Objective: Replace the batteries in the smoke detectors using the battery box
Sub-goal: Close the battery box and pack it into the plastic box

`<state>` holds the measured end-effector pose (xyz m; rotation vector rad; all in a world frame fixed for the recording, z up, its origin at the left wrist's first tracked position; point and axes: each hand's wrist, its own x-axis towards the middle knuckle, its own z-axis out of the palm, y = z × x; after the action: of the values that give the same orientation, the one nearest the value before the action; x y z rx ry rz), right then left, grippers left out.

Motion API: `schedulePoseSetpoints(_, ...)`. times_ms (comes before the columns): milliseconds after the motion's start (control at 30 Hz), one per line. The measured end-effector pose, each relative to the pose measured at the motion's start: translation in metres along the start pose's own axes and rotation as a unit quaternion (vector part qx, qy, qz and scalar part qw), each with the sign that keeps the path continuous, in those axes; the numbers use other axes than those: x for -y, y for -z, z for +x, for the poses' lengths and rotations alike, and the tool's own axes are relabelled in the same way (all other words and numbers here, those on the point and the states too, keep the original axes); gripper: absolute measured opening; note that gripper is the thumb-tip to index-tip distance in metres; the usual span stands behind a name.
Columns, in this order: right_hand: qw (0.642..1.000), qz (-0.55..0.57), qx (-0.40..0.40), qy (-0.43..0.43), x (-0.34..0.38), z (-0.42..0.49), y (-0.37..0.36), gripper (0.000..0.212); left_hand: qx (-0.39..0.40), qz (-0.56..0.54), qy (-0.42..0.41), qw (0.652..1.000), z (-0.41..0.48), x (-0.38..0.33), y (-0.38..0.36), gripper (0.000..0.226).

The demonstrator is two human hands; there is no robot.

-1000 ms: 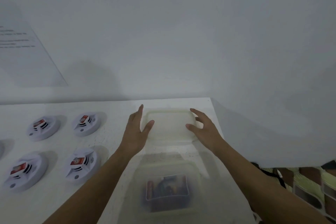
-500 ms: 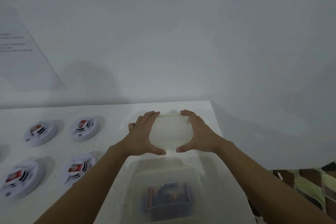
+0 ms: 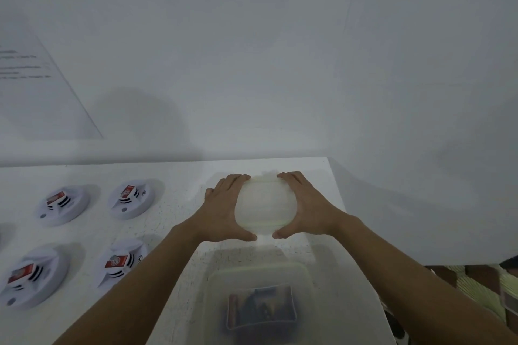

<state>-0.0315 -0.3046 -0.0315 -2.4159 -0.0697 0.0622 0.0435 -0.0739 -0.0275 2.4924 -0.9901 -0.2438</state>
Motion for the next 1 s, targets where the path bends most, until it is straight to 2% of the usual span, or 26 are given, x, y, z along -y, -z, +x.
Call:
schedulePoseSetpoints(100, 1.0, 0.022, 0.01, -0.01, 0.0, -0.005, -0.001, 0.133, 0.011, -0.024, 0.023, 0.999, -0.006, -0.001, 0.001, 0.14)
schedulePoseSetpoints(167, 0.999, 0.03, 0.015, -0.015, 0.0, -0.006, -0.003, 0.138, -0.008, -0.121, 0.068, 0.99, -0.012, -0.003, 0.0, 0.138)
schedulePoseSetpoints(267, 0.998, 0.051, 0.019, -0.021, -0.001, -0.007, -0.005, 0.14, -0.098, -0.33, 0.177, 0.922, -0.016, -0.01, -0.006, 0.102)
schedulePoseSetpoints(367, 0.995, 0.09, 0.01, -0.028, -0.002, -0.008, -0.008, 0.141, -0.123, -0.416, 0.208, 0.877, -0.02, -0.011, -0.017, 0.062)
schedulePoseSetpoints(467, 0.99, 0.138, -0.006, -0.038, -0.003, -0.01, -0.012, 0.141, -0.124, -0.44, 0.172, 0.873, -0.026, -0.016, -0.026, 0.045)
schedulePoseSetpoints(733, 0.985, 0.161, -0.042, -0.04, -0.002, -0.005, -0.018, 0.123, -0.156, -0.448, 0.215, 0.854, -0.024, -0.024, -0.036, 0.048)
schedulePoseSetpoints(833, 0.982, 0.175, -0.048, -0.045, -0.001, -0.005, -0.018, 0.122, -0.152, -0.429, 0.223, 0.862, -0.024, -0.025, -0.04, 0.052)
schedulePoseSetpoints(1000, 0.981, 0.182, -0.036, -0.057, 0.002, -0.009, -0.014, 0.125, -0.082, -0.405, 0.204, 0.888, -0.027, -0.017, -0.03, 0.053)
